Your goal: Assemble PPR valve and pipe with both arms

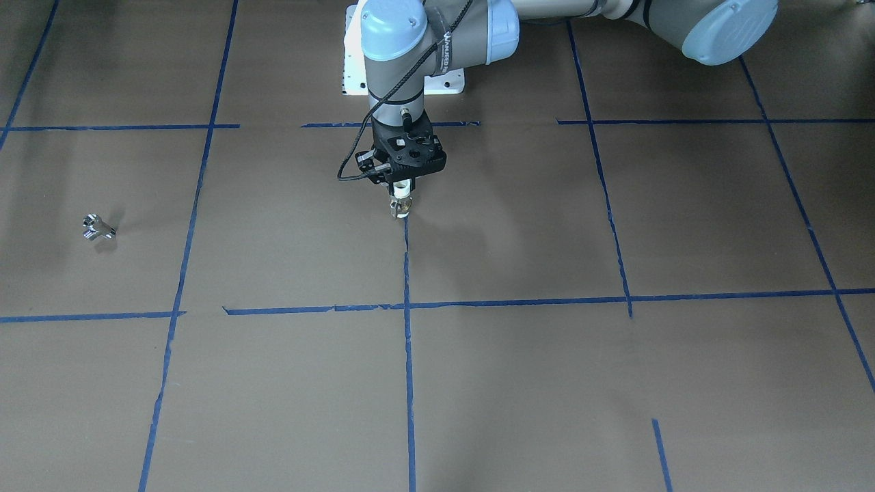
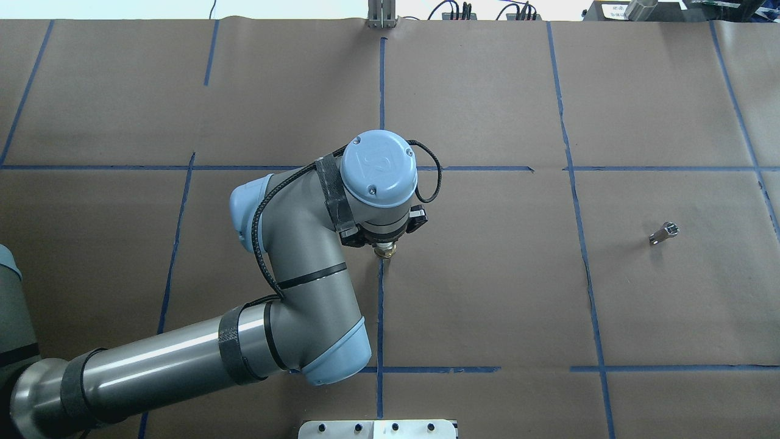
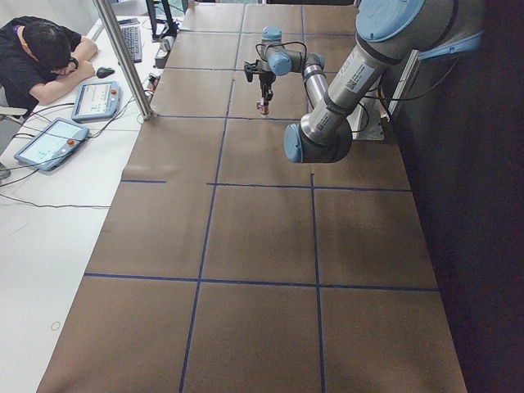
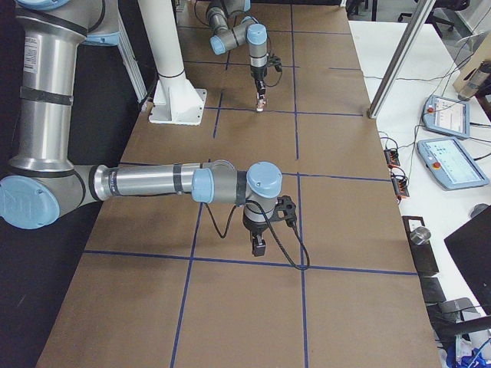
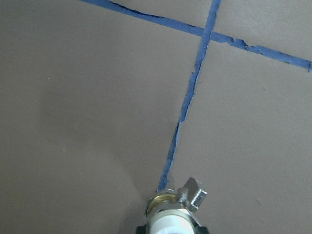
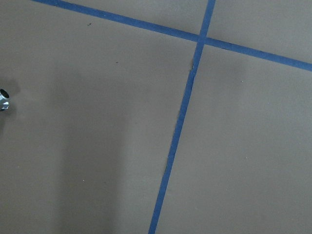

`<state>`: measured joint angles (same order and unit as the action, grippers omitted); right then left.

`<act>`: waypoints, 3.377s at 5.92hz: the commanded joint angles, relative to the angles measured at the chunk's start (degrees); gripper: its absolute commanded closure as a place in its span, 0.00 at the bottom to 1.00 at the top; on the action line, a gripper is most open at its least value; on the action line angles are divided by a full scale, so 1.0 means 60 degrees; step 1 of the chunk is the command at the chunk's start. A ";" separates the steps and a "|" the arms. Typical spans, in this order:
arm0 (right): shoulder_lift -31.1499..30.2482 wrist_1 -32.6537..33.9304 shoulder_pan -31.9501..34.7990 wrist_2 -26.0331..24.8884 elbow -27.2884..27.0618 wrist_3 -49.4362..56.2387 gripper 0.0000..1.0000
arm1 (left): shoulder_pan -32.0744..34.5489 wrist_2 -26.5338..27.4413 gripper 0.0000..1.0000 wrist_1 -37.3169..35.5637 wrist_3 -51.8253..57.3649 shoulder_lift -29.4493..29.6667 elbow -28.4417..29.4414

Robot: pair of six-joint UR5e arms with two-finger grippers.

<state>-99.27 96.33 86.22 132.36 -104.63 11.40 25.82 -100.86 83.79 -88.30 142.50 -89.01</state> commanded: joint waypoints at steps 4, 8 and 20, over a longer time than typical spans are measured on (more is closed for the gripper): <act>-0.0007 0.0000 0.0000 0.0000 0.0152 0.0004 0.00 | 0.0004 0.0535 0.96 0.0068 0.0083 0.0024 0.0333; -0.0007 0.0000 0.0000 -0.0014 0.0153 0.0004 0.00 | 0.0004 0.0520 0.58 0.0068 0.0084 0.0024 0.0362; 0.0329 -0.0044 -0.0044 -0.0058 0.0080 0.0091 0.00 | 0.5030 -0.3459 0.00 -0.0443 0.9613 -0.5372 -0.3153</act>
<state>-97.79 96.11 86.08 132.07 -103.96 11.59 49.38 -118.72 81.91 -42.02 116.28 -106.64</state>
